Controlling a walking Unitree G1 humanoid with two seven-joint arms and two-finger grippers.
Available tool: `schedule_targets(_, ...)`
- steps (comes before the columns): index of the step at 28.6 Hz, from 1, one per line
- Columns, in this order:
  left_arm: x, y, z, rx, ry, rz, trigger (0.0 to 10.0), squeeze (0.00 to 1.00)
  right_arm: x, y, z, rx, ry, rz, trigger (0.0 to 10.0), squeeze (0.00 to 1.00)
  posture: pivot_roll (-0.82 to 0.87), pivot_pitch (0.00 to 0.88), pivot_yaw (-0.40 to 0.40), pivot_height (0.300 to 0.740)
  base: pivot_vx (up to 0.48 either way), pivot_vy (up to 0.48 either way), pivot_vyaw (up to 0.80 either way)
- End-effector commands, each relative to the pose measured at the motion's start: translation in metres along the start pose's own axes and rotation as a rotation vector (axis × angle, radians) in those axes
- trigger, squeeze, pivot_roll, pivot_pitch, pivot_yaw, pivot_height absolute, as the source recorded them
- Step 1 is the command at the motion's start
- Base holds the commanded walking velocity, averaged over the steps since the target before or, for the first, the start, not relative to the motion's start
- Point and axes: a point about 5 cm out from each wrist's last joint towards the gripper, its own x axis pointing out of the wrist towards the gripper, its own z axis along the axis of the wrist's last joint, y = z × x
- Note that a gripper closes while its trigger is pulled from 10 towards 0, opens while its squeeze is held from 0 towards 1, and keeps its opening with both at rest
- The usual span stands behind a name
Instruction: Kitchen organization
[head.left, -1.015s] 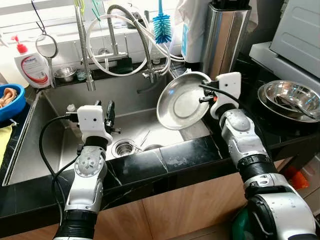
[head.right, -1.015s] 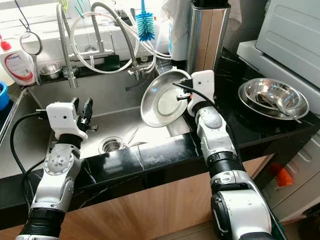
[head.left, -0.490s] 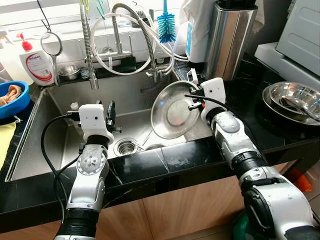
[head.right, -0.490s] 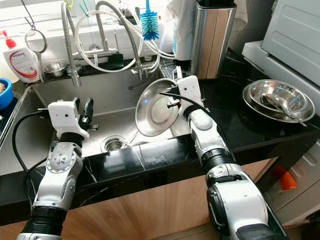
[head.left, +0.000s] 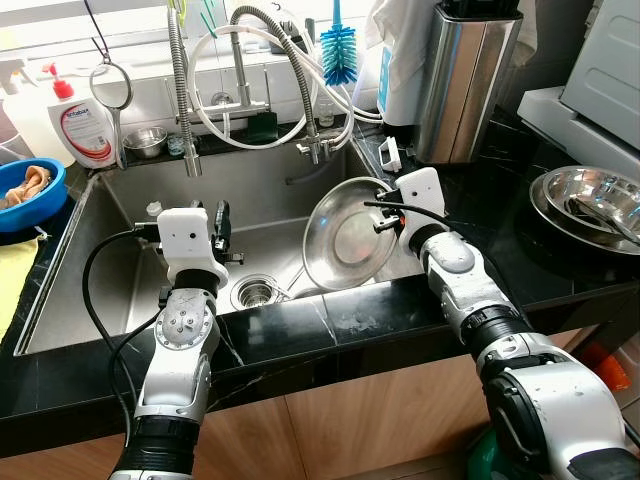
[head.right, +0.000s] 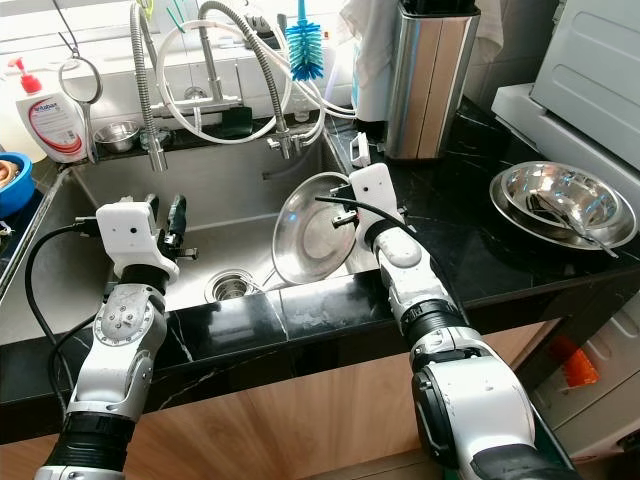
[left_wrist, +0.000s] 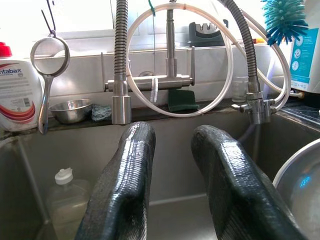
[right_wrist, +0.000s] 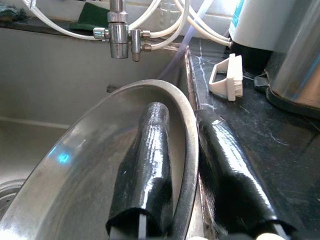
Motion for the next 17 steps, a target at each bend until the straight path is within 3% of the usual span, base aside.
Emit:
schedule_targets(1,-0.0004,0.0004,0.0025,0.015,-0.004,0.006,10.0,0.0,0.0037,0.0027,0.0111,-0.007,-0.038,0.004,10.0,0.0,-0.07,0.0,0.024,0.74,0.0,0.0,0.0)
schedule_targets(14,-0.0021,0.0012,0.0012,0.022,0.005,-0.009,10.0,0.0,0.0023,0.0063,0.0026,0.022,-0.013,0.008,10.0,0.0,-0.07,0.0,0.034,0.74,0.0,0.0,0.0)
schedule_targets(16,-0.002,0.0007,-0.0002,0.023,0.013,-0.011,10.0,0.0,0.0026,0.0059,0.0036,0.024,-0.013,0.007,10.0,0.45,-0.07,0.0,0.034,0.74,0.0,0.0,0.0)
schedule_targets(17,-0.0021,0.0008,-0.0001,0.023,0.014,-0.011,10.0,0.0,0.0028,0.006,0.004,0.023,-0.014,0.006,10.0,0.45,-0.06,0.0,0.035,0.74,0.0,0.0,0.0)
